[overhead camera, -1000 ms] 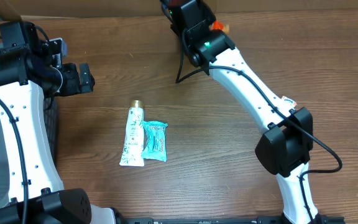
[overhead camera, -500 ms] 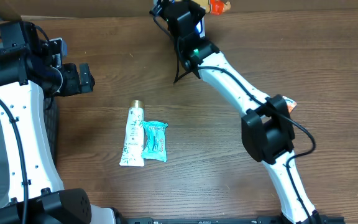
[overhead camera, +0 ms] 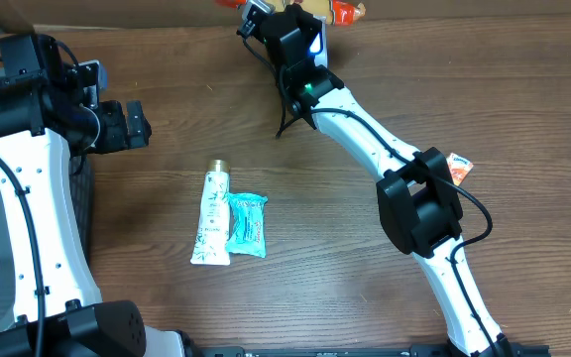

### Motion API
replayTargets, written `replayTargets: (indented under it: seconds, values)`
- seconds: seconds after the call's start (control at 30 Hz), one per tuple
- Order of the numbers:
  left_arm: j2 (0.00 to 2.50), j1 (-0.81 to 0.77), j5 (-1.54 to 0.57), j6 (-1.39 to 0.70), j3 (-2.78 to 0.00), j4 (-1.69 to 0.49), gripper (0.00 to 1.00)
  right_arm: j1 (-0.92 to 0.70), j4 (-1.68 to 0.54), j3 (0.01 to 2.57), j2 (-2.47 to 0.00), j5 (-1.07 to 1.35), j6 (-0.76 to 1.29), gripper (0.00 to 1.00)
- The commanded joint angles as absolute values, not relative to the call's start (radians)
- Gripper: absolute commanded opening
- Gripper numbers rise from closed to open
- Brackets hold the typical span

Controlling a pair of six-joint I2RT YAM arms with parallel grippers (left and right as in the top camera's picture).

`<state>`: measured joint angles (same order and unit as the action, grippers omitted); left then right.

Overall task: Scan the item barcode
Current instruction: 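Hold the spaghetti package barcode at the scanner window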

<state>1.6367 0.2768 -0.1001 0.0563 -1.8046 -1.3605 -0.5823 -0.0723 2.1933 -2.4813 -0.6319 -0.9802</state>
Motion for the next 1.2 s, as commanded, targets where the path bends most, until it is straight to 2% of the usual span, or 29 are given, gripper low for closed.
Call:
replayTargets:
  seconds: [0.0, 0.13, 0.63, 1.17]
  values:
    - [1.633, 0.274, -0.101, 0.072, -1.817, -1.357, 1.0, -0.583, -0.064, 2.244, -2.449, -0.636, -0.97, 0.04]
    - [1.633, 0.274, -0.101, 0.072, -1.817, -1.357, 1.0, -0.583, -0.133, 2.243, -2.449, -0.612, -0.97, 0.04]
    - [1.633, 0.274, -0.101, 0.072, -1.817, -1.357, 1.0, -0.58, -0.096, 2.239, -2.465, -0.612, -1.08, 0.04]
    - [1.633, 0.274, -0.101, 0.072, -1.817, -1.357, 1.0, -0.58, -0.089, 2.239, -2.47, -0.613, -1.1, 0.04]
